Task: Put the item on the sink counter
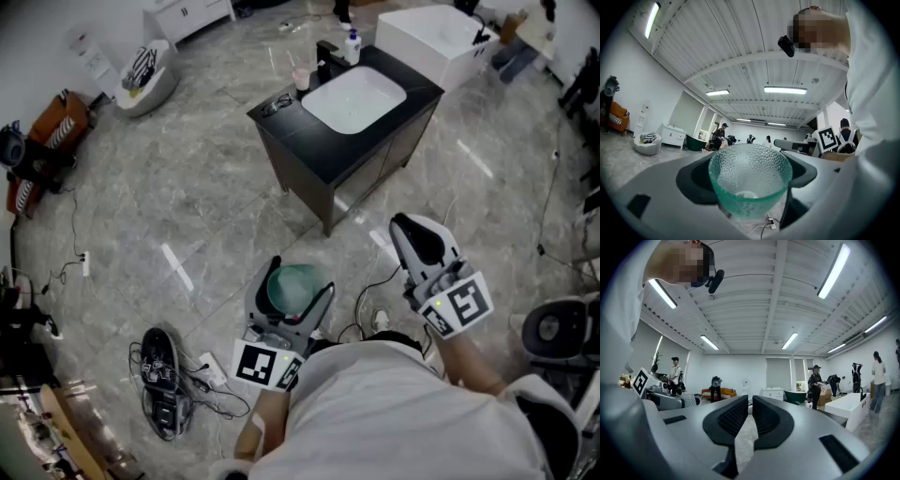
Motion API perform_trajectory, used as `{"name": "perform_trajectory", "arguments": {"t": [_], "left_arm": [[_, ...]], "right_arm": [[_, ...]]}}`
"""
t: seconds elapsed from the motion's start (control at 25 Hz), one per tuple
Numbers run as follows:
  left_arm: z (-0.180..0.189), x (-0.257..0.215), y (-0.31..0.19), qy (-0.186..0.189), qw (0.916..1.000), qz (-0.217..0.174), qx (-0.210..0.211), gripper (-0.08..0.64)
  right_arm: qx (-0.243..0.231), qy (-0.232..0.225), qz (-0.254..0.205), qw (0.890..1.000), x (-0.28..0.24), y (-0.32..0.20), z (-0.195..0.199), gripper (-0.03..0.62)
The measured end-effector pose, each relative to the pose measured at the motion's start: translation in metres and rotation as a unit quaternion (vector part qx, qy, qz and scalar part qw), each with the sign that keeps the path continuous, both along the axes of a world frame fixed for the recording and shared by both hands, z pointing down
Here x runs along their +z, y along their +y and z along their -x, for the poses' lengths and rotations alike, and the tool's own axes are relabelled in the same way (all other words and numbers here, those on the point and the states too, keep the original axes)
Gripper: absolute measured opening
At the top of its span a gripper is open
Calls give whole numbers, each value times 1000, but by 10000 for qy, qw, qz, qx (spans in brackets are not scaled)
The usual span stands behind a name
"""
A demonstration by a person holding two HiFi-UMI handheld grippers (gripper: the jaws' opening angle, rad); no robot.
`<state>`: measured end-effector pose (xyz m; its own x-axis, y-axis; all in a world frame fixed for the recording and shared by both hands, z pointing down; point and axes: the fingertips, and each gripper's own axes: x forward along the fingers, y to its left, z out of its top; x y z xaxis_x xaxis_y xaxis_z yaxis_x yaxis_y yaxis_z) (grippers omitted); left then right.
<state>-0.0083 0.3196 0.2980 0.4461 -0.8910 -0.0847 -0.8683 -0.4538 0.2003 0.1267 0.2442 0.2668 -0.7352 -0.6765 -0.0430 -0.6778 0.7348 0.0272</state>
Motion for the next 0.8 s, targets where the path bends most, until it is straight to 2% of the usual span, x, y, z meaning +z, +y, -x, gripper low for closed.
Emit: {"name": "perform_trajectory", "arguments": {"t": [0.6, 0.8], "left_arm": [[15, 7, 10, 73, 10000, 58, -1, 400], [18, 10, 8, 140, 9998, 87, 98, 400]], "right_arm": [[-36, 73, 59, 9999, 7, 17, 18, 54], [150, -5, 110, 9998, 10, 20, 14, 55]]}}
